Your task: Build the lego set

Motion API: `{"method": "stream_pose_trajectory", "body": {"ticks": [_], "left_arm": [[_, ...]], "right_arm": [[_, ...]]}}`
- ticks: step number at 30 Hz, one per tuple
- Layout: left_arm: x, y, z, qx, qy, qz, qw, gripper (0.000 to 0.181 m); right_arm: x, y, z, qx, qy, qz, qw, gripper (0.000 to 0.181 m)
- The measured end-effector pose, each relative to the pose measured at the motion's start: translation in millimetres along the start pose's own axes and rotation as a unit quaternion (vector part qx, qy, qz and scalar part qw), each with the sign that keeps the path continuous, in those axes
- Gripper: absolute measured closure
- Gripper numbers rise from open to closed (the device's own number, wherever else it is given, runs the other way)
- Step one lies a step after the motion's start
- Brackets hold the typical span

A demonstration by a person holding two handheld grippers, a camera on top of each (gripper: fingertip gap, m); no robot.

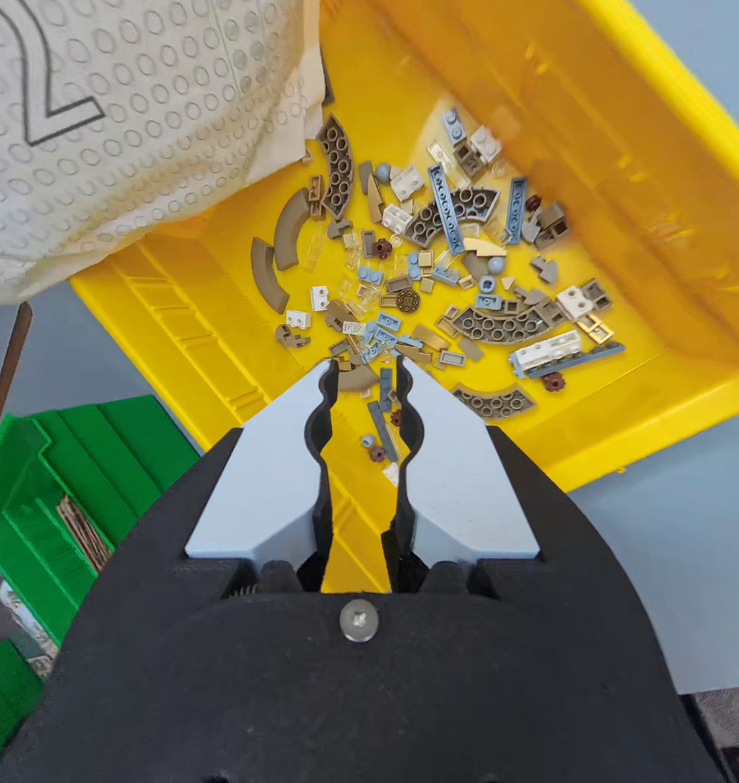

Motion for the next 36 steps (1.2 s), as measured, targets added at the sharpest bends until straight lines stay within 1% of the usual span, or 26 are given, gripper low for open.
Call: {"method": "stream_pose_trajectory", "body": {"ticks": [1,6,10,13,17,21,24,26,28,29,31,33,35,36], "left_arm": [[9.6,0.0,2.8,0.024,0.005,0.014,1.0,0.157],[48.6,-3.0,0.7,0.124,0.045,0.054,0.99,0.162],[63.2,-5.9,-2.3,0.151,0.086,0.043,0.984,0.162],[68.0,-2.2,-2.1,0.169,0.101,0.048,0.979,0.16],[68.4,-2.3,2.0,0.196,0.091,0.052,0.975,0.16],[70.9,-1.5,0.7,0.199,0.117,0.055,0.971,0.158],[76.4,0.7,-1.3,0.202,0.133,0.071,0.968,0.156],[78.9,0.1,-2.1,0.206,0.137,0.074,0.966,0.158],[79.9,-1.3,-2.7,0.209,0.138,0.074,0.965,0.167],[80.0,-1.4,-3.3,0.213,0.138,0.074,0.964,0.168],[78.8,-1.6,-2.6,0.215,0.127,0.069,0.966,0.168],[72.5,-2.1,-0.6,0.206,0.109,0.049,0.971,0.168],[55.6,-7.0,-0.8,0.185,0.078,-0.004,0.98,0.167],[41.3,-12.0,-4.5,0.171,0.062,-0.046,0.982,0.167]], "right_arm": [[1.5,1.0,2.0,-0.008,-0.003,0.005,1.0,0.151],[7.8,7.0,8.6,-0.041,-0.003,0.041,0.998,0.148],[11.1,10.6,15.0,-0.073,-0.004,0.061,0.995,0.148],[13.4,13.7,19.2,-0.093,-0.008,0.076,0.993,0.148],[15.8,17.1,22.2,-0.106,-0.013,0.09,0.99,0.147],[17.0,19.3,22.9,-0.11,-0.013,0.098,0.989,0.147],[17.5,20.4,23.5,-0.113,-0.013,0.103,0.988,0.148],[17.8,21.1,24.0,-0.115,-0.014,0.105,0.988,0.148],[18.2,21.7,24.5,-0.118,-0.015,0.107,0.987,0.148],[18.2,21.9,24.7,-0.119,-0.015,0.108,0.987,0.148],[18.4,22.3,24.8,-0.119,-0.016,0.109,0.987,0.148],[18.1,21.9,24.9,-0.12,-0.017,0.107,0.987,0.148],[17.3,20.8,24.4,-0.118,-0.016,0.102,0.988,0.148],[16.9,20.1,23.9,-0.117,-0.014,0.099,0.988,0.148]]}}
Point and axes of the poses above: each gripper's, where its closed fingertips meet, x out along the fingers, y out of its underside, z = x × y across the jaws, the point moved 6 cm from there along -x, back along the fingers, and after that the axes turned 1 degree about -x, right-handed, at the moved point
